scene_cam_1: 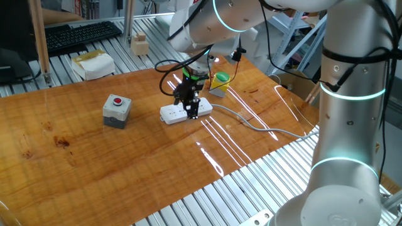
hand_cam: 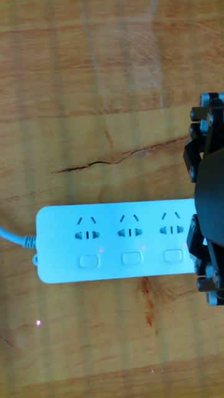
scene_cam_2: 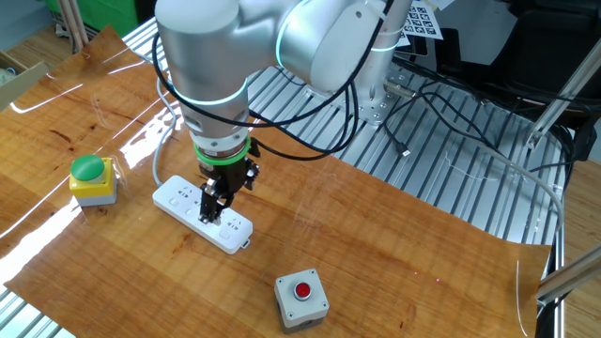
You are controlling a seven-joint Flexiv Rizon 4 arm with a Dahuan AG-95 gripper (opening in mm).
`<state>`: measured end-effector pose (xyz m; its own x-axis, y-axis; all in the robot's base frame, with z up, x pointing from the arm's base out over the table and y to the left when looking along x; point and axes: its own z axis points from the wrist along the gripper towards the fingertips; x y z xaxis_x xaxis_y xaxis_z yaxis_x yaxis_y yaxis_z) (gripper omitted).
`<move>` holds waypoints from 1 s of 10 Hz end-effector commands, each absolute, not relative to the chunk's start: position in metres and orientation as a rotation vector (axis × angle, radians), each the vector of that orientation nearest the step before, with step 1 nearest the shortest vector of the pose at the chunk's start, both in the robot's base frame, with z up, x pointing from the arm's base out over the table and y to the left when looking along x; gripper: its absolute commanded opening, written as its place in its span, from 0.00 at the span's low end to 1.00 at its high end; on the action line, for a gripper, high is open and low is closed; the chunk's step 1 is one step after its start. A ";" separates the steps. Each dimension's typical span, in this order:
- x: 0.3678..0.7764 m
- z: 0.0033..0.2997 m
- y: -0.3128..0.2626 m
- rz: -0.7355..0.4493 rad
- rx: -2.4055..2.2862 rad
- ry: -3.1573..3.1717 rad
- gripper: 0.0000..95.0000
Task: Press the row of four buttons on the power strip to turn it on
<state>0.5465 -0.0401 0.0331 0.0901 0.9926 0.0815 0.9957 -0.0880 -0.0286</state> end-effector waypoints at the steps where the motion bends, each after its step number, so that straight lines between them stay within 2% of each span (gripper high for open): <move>1: 0.546 0.032 -0.038 -0.063 -2.269 -2.068 1.00; 10: 0.548 0.025 -0.029 -0.075 -2.255 -2.094 1.00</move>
